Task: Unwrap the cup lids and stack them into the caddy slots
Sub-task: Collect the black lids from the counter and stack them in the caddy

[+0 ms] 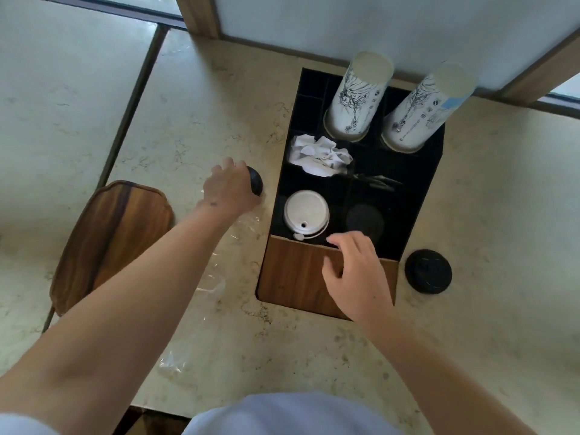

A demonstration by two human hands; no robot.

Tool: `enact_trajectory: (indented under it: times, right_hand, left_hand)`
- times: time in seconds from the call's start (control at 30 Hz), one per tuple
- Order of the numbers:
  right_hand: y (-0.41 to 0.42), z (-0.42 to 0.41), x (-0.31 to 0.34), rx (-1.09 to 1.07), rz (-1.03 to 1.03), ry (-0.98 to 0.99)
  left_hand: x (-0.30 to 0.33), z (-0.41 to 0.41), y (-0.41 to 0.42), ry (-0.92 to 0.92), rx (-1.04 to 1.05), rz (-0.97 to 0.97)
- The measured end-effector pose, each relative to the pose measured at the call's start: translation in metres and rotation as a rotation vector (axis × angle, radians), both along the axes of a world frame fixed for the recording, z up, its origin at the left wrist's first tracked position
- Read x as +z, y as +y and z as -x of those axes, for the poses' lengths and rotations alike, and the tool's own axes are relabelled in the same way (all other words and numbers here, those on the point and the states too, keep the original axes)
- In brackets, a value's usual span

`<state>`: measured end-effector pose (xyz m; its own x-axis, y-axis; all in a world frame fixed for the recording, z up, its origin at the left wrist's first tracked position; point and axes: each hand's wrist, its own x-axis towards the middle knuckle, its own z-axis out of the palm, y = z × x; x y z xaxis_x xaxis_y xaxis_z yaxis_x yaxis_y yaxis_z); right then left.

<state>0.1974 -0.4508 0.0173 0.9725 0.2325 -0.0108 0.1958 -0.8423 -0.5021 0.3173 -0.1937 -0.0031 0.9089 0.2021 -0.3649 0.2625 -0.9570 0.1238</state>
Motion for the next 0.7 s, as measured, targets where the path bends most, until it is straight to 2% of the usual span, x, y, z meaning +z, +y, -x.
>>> enact_trajectory:
  times: [0.17,0.37,0.43,0.5,0.6,0.7]
  right_hand:
    - [-0.036,0.049,-0.038,-0.232,0.126,0.115]
    - [-0.051,0.054,-0.057,-0.268,0.186,0.221]
    - [-0.054,0.052,-0.060,-0.279,0.192,0.230]
    - [-0.058,0.051,-0.062,-0.271,0.193,0.236]
    - [-0.063,0.053,-0.064,-0.258,0.195,0.226]
    - [-0.065,0.056,-0.064,-0.251,0.192,0.201]
  left_hand:
    - [-0.017,0.002,0.003,-0.064,-0.015,-0.085]
    - [0.002,0.003,-0.002,-0.062,0.045,-0.099]
    - [0.023,0.006,-0.007,-0.119,0.145,-0.022]
    - [0.047,0.017,-0.015,-0.285,0.237,0.114]
    - [0.080,0.054,-0.034,-0.495,0.271,0.380]
    - [0.096,0.103,-0.066,-0.426,0.258,0.565]
